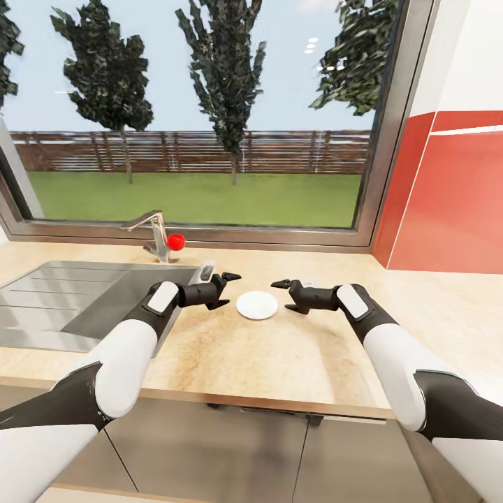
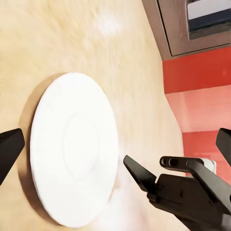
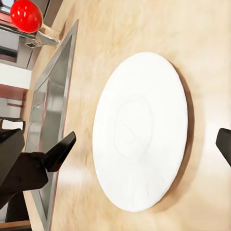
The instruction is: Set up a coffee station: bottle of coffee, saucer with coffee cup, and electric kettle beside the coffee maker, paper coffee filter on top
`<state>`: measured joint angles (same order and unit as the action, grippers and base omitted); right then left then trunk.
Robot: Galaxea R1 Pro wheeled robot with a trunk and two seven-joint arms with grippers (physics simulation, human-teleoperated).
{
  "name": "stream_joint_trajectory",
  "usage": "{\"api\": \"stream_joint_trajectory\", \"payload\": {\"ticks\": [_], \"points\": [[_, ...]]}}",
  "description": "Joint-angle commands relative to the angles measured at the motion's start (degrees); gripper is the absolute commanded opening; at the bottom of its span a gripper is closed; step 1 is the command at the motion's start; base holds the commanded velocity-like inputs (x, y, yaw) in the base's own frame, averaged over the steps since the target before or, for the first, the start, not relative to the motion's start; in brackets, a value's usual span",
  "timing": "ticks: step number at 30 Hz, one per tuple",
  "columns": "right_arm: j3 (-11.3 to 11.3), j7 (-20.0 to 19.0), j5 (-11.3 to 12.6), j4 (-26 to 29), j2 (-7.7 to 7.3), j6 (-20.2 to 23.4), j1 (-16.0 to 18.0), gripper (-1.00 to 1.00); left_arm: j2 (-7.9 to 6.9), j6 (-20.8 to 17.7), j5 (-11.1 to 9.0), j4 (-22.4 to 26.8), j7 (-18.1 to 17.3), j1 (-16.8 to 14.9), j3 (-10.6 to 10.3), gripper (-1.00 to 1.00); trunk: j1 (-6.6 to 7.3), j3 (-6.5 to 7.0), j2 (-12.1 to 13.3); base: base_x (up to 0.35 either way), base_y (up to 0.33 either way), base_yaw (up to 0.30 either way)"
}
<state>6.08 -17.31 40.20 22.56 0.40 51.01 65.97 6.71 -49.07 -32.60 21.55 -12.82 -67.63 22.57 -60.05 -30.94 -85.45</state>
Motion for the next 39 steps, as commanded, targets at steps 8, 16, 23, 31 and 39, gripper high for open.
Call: {"api": "stream_joint_trajectory", "payload": {"ticks": [8,16,23,31,39], "points": [[0.35,0.16,-0.58,-0.67,1.03,-0.79,0.06,1.0,0.05,-0.32,0.43,0.01,-0.19,-0.05,0.41,1.0,0.0,-0.06,-0.03,0.0,0.0,0.0],[0.39,7.82,-0.23,-0.78,2.17,-2.43,0.11,1.0,0.05,-0.32,0.43,-0.02,-0.19,-0.05,0.45,1.0,0.0,-0.06,-0.03,0.0,0.0,0.0],[0.42,8.29,-0.24,-0.82,2.23,-2.48,0.12,1.0,0.07,-0.32,0.43,-0.02,-0.22,-0.05,0.45,1.0,0.0,-0.06,-0.03,0.0,0.0,0.0],[0.42,8.42,-0.21,-0.85,2.57,-2.49,0.12,1.0,0.06,-0.3,0.43,-0.02,-0.27,-0.05,0.45,1.0,0.0,-0.06,-0.03,0.0,0.0,0.0],[0.42,8.43,-0.21,-0.85,2.98,-2.49,0.12,1.0,0.05,-0.26,0.43,0.01,-0.11,-0.05,0.25,1.0,0.0,-0.06,-0.03,0.0,0.0,0.0]]}}
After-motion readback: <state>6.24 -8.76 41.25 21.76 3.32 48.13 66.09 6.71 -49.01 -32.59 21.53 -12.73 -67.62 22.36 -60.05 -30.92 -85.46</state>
